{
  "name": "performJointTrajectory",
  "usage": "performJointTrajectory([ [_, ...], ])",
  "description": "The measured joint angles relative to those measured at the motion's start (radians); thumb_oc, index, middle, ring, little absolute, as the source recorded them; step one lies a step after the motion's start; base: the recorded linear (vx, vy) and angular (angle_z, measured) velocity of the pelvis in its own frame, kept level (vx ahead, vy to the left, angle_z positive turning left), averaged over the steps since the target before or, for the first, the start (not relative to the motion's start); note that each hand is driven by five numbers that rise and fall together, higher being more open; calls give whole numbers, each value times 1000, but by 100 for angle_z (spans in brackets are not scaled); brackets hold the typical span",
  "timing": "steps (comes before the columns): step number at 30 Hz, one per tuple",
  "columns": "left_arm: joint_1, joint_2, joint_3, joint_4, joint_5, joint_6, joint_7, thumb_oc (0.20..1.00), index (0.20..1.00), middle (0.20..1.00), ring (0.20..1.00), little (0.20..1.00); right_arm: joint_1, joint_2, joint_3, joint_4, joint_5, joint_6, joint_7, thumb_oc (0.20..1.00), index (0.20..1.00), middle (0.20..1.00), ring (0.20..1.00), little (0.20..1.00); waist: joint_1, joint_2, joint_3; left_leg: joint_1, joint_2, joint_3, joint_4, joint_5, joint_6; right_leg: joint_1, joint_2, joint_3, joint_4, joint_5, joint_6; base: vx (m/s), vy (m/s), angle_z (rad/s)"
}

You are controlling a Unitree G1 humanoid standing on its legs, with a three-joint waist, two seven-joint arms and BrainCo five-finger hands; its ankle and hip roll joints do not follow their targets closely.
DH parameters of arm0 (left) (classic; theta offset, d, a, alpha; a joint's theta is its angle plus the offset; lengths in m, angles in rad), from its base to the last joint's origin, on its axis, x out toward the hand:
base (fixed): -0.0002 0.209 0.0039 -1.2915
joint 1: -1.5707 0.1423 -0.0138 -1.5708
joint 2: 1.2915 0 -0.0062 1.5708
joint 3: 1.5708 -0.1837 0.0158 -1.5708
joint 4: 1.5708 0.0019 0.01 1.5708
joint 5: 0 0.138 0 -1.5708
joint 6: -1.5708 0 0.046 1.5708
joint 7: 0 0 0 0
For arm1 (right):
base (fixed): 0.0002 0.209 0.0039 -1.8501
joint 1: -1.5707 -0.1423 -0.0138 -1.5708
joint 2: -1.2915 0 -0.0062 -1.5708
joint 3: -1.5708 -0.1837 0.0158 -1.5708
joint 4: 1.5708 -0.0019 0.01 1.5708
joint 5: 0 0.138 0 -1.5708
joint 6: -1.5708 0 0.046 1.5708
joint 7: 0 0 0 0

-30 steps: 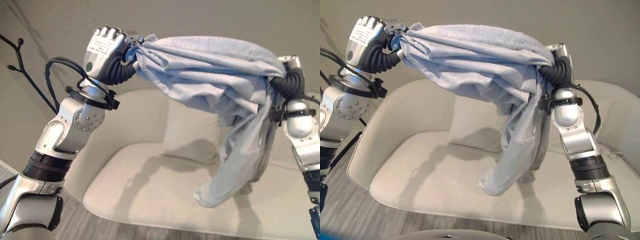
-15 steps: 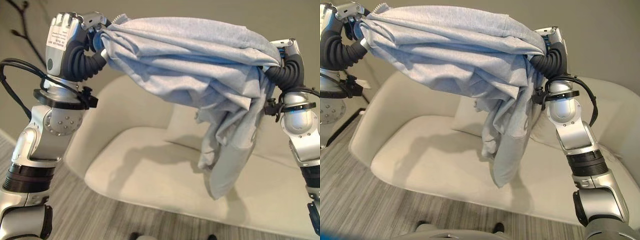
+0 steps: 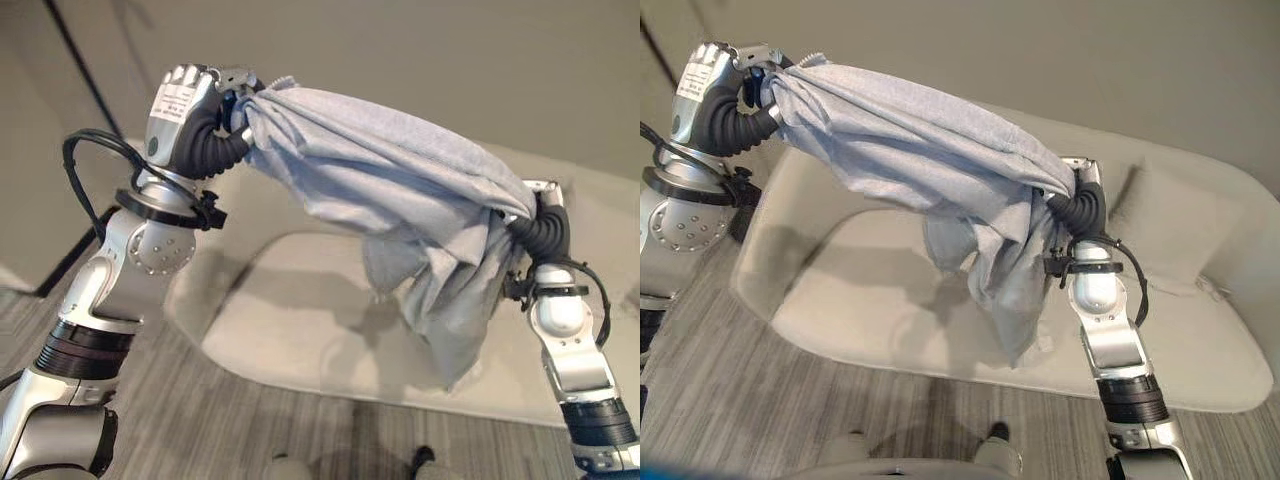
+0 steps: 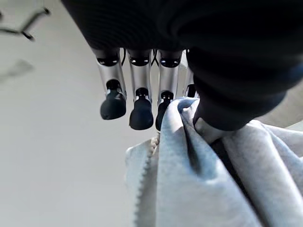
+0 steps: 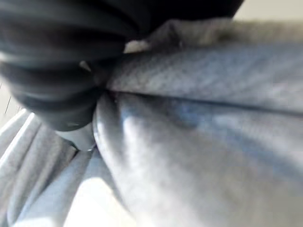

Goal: Hang the clothes on the sofa on the clothes rack.

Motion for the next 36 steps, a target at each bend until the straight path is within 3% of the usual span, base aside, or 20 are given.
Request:
performJointTrajectory([
  [1,18,-11,25,-10,-1,2,0,200,200,200,200,200,-28,-10,9,1,0,0,3,200,200,200,200,200,24,3,1,24,-1,13,-31,17,5,7,25,-10,-10,-24,-18,-47,122,-28],
  [2,35,-27,40,-12,-1,5,-4,200,200,200,200,200,-52,-14,16,3,-1,-6,7,200,200,200,200,200,29,20,8,48,-12,22,-55,27,8,32,35,-14,-47,-9,-40,-30,166,-36],
  [7,89,-84,74,-58,1,12,-30,200,200,200,200,200,-51,-24,29,20,-9,-4,7,200,200,200,200,200,35,24,7,117,-31,64,-120,52,4,109,42,50,-166,-26,-31,0,46,-28],
  [12,129,-111,74,-95,1,3,-56,200,200,200,200,200,-35,-51,26,44,-15,-1,7,200,200,200,200,200,16,79,-20,162,-10,66,-198,93,-14,198,88,55,-341,53,-59,-19,-24,-3],
  [15,141,-175,76,-108,1,0,-77,200,200,200,200,200,3,-84,26,45,-14,3,10,200,200,200,200,200,16,121,-41,165,-5,59,-201,98,-16,214,96,50,-357,61,-62,4,-48,5],
  [18,178,-188,75,-122,1,0,-86,200,200,200,200,200,22,-94,26,47,-14,4,25,200,200,200,200,200,13,144,-52,169,-2,50,-186,98,-16,227,98,45,-357,59,-62,-3,-17,3],
  [23,179,-201,75,-123,0,0,-96,200,200,200,200,200,27,-95,26,47,-12,4,29,200,200,200,200,200,7,154,-56,161,3,21,-164,97,-18,234,99,32,-357,57,-66,-37,78,9],
  [26,173,-199,75,-122,-3,-6,-97,200,200,200,200,200,23,-122,28,46,-10,2,30,200,200,200,200,200,13,154,-53,118,7,-1,-137,89,-27,197,91,66,-339,54,-77,-3,167,-5],
  [28,168,-159,73,-117,-7,-11,-99,200,200,200,200,200,22,-139,29,47,-8,3,32,200,200,200,200,200,-5,117,-27,83,7,11,-104,51,-11,179,61,78,-326,70,-103,81,296,0],
  [29,157,-144,69,-106,-9,-17,-99,200,200,200,200,200,21,-138,26,48,-8,2,33,200,200,200,200,200,-15,102,-19,72,28,-5,-69,39,-21,177,45,84,-325,69,-105,120,417,0],
  [30,137,-120,59,-87,-10,-21,-99,200,200,200,200,200,21,-132,26,46,-7,3,33,200,200,200,200,200,-33,80,-16,47,80,-31,-11,28,-42,178,30,79,-333,71,-106,97,367,-4],
  [32,85,-95,44,-67,-11,-23,-99,200,200,200,200,200,13,-133,20,41,-7,2,28,200,200,200,200,200,-54,56,-6,46,194,-49,-22,18,-65,181,-8,80,-339,67,-94,123,442,-5],
  [34,38,-95,7,-34,-13,-29,-97,200,200,200,200,200,14,-134,-4,41,-7,3,22,200,200,200,200,200,-73,60,-9,46,267,-56,-48,15,-72,194,-48,81,-346,67,-59,150,436,9],
  [35,16,-95,-15,-18,-19,-30,-96,200,200,200,200,200,16,-136,-13,42,-7,3,13,200,200,200,200,200,-77,66,-12,44,287,-57,-59,11,-80,199,-71,83,-348,67,-43,137,476,20],
  [36,0,-111,-36,-2,-40,-30,-92,200,200,200,200,200,24,-169,-19,39,-7,1,1,200,200,200,200,200,-81,93,-16,36,286,-60,-61,10,-74,204,-89,88,-337,62,-4,241,866,42],
])
